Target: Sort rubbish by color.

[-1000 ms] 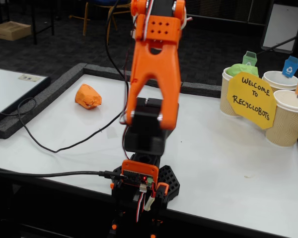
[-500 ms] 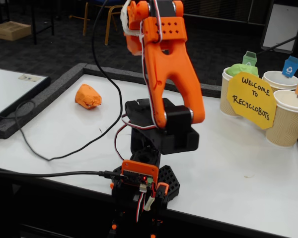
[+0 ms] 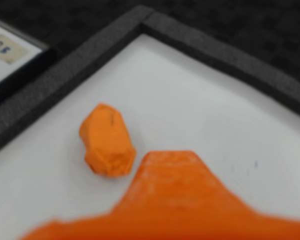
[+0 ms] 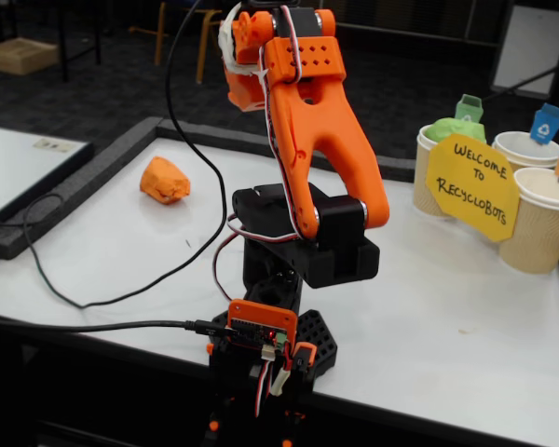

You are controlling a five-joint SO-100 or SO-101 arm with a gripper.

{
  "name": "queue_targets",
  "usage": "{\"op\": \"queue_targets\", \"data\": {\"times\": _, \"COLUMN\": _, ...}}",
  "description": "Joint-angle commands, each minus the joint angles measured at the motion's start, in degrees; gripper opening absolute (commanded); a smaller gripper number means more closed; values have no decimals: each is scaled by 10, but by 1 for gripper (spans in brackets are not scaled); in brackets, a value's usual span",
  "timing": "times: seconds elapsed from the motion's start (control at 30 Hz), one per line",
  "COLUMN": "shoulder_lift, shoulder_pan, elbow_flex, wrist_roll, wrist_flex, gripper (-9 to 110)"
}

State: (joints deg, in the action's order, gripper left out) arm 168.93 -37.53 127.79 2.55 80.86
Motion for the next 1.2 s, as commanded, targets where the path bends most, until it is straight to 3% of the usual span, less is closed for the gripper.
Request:
{"op": "queue_targets", "data": {"times": 0.0, "shoulder_lift": -23, "shoulder_pan": -15, "elbow_flex": 0, "wrist_roll": 11, "wrist_flex": -31, "gripper": 1}}
{"op": "queue_targets", "data": {"times": 0.6, "shoulder_lift": -295, "shoulder_pan": -25, "elbow_flex": -4, "wrist_roll": 12, "wrist_flex": -200, "gripper": 3}}
{"op": "queue_targets", "data": {"times": 1.17, "shoulder_lift": -647, "shoulder_pan": -60, "elbow_flex": -192, "wrist_roll": 12, "wrist_flex": -230, "gripper": 6}}
